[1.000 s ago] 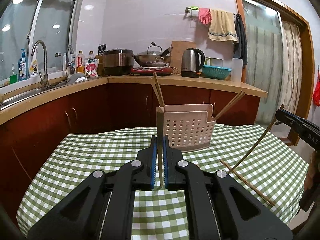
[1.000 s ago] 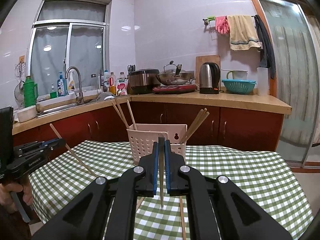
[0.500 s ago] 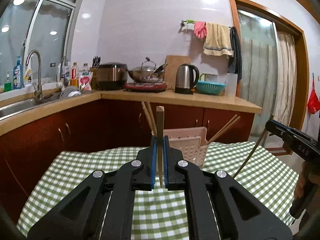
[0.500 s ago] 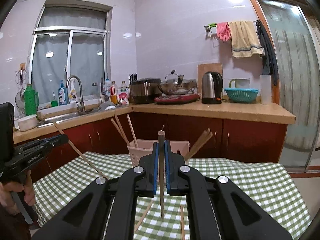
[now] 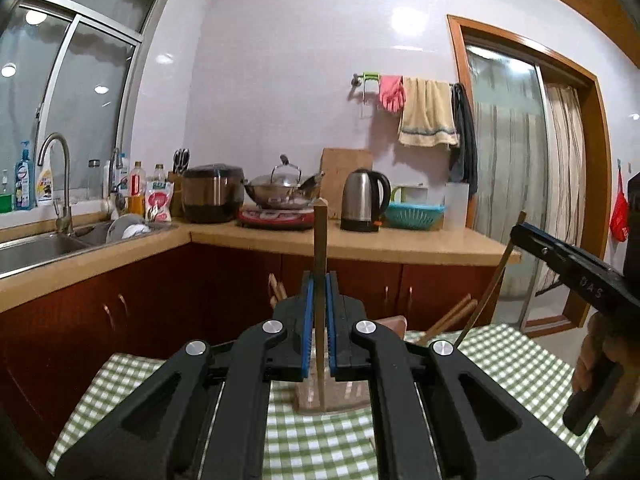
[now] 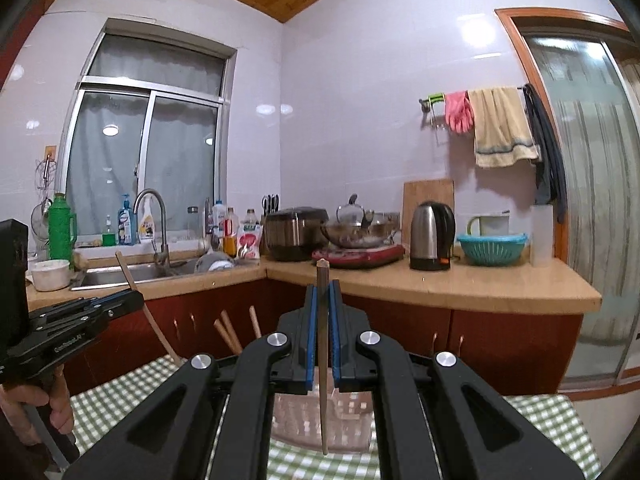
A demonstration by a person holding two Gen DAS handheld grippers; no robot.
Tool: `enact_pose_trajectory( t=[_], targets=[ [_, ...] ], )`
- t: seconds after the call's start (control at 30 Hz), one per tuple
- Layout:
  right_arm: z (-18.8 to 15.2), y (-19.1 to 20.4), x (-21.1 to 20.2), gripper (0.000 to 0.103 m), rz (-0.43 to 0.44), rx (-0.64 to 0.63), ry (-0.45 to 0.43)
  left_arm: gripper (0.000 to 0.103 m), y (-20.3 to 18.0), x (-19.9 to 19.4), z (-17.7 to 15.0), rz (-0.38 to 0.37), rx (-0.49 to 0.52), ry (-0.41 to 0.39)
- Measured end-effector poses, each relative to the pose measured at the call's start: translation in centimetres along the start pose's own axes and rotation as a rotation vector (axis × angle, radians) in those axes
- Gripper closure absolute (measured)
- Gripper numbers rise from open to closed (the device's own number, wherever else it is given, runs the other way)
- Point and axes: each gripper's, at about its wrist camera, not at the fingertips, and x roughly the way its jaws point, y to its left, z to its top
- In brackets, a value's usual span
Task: Organize utensils
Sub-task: 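Lift both held chopsticks upright and carry them above the caddy, then lower both chopsticks into the caddy and open both grippers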
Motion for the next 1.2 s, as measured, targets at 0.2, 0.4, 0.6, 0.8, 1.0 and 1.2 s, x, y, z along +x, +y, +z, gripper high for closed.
enact_pose_trajectory(
  t=[0.2,0.4,0.6,0.8,1.0,1.2],
  targets=[
    [1.2,-0.9,2.8,0.096,-0.002,0.013,-0.034,0.097,-0.3,2.3,2.7,-0.012,0.002,-0.059],
    [1.4,-1.9,5.4,0.096,-0.014,0.022,-0.042,0.097,-0.2,5.0,4.7,0.001,-0.003,-0.110],
    [0.9,-2.8,7.5,0.096,-0.029,0.024,-0.037,0.097,-0.3,8.8,4.3,0.010,-0.015,-0.089],
    [-1.0,-3.3,9.5,0.096,-0.026,0.042,0.012,0.097,-0.2,11.5,1.3,0.005,-0.027,-0.006],
    [-3.4,-3.3,11.2,0.096,-0.029,0.041,0.081,0.097,-0.3,13.5,-1.5,-0.013,-0.015,0.071],
    [-4.5,-3.2,11.6,0.096,-0.031,0.049,0.125,0.095,-0.3,14.4,-3.1,-0.021,-0.014,0.121]
  ],
)
